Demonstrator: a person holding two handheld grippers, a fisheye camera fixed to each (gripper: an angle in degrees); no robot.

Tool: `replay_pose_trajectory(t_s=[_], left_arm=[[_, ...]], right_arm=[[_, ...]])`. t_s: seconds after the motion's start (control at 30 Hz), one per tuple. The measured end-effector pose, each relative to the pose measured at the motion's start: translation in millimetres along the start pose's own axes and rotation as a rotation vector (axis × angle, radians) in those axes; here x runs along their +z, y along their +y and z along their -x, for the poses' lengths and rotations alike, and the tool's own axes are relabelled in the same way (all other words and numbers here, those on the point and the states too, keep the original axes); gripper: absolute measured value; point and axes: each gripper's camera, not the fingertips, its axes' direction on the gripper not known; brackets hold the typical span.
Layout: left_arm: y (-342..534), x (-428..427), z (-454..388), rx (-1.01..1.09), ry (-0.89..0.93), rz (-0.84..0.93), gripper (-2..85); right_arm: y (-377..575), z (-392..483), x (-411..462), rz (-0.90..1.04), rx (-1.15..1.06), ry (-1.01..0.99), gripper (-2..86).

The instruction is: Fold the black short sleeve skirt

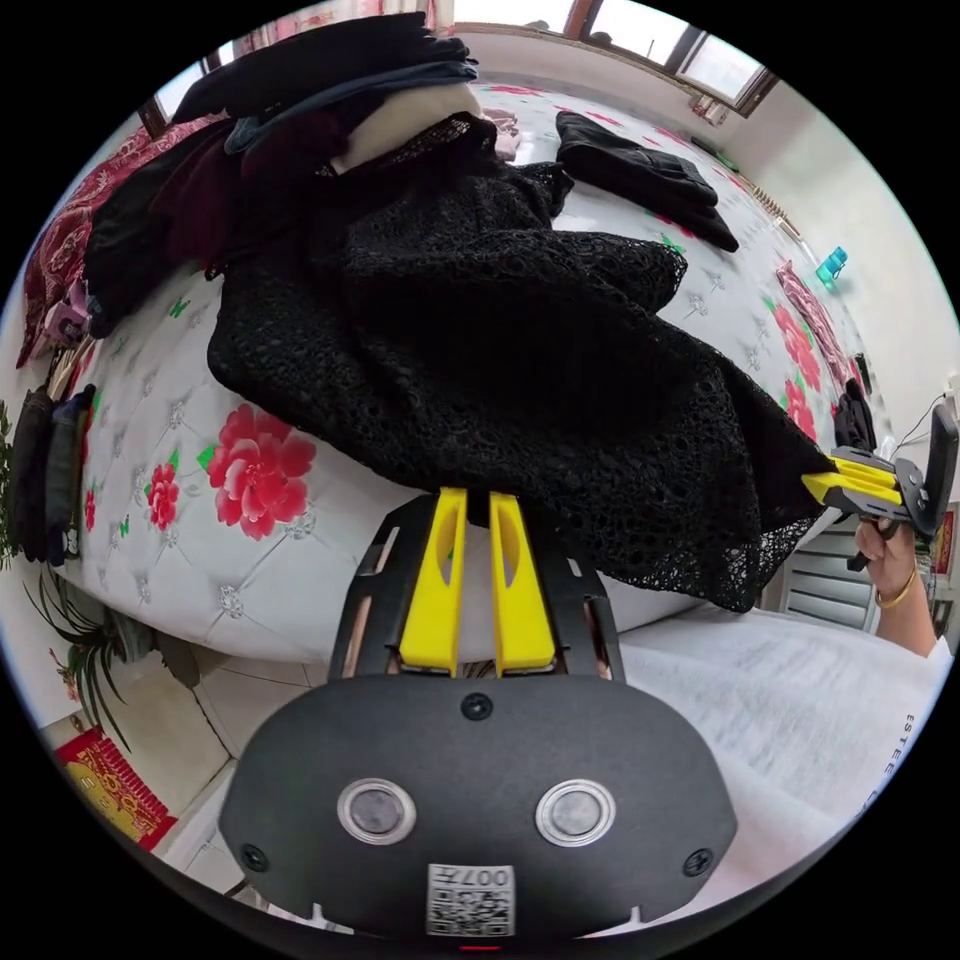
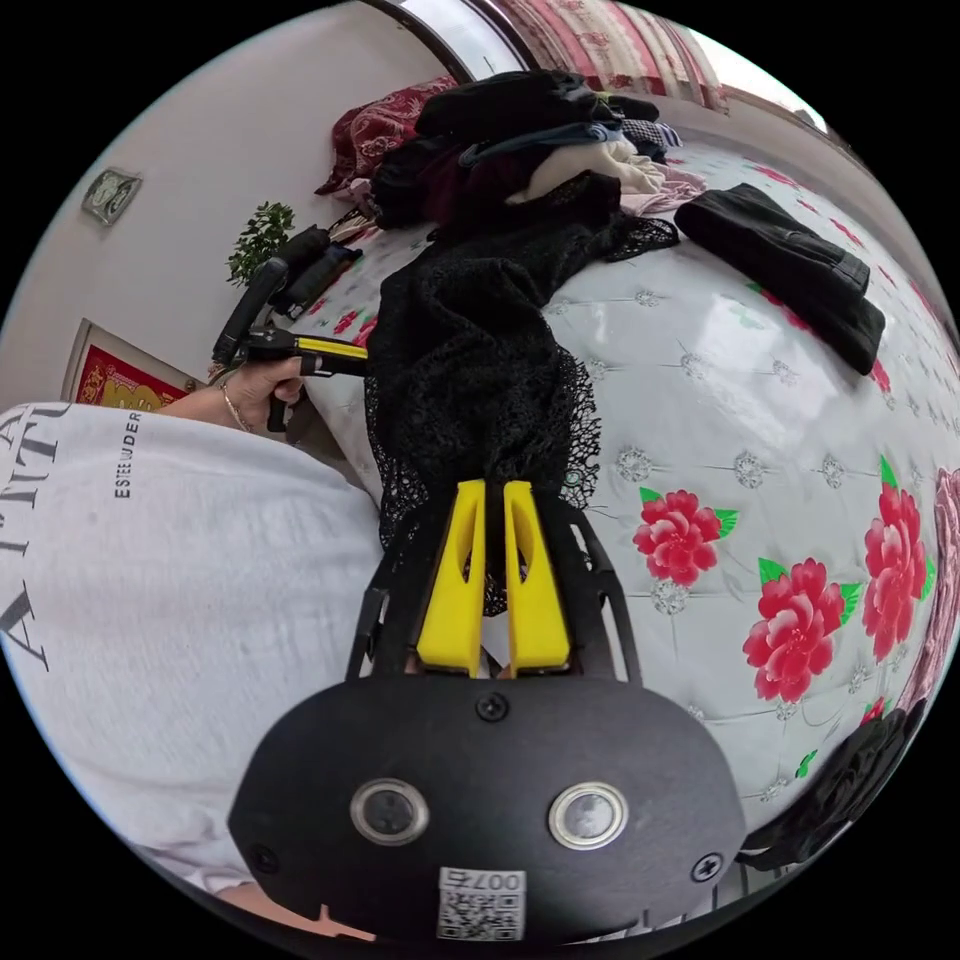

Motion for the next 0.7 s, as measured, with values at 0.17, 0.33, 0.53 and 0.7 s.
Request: replay_pose_trajectory(t_s=[0.17, 0.33, 0.53, 0.7], left_arm=[[5.8, -9.0, -8.9, -0.025, 0.018, 0.006, 4.3], [6.0, -18.5, -14.9, 0.003, 0.046, 0.022, 3.7], [-2.8, -64.0, -2.8, 0.043, 0.193, -0.045, -0.5], [-41.0, -226.1, 28.9, 0.165, 0.334, -0.333, -0.8]], right_arm=[[-18.0, -5.7, -2.8, 0.063, 0.015, -0.034, 4.4], [-41.1, 2.3, -4.0, 0.133, -0.011, -0.024, 1.7], [-94.9, 26.6, -106.6, -0.067, -0.131, -0.445, 0.0], [-144.5, 40.4, -264.4, -0.565, -0.394, -1.12, -0.2]])
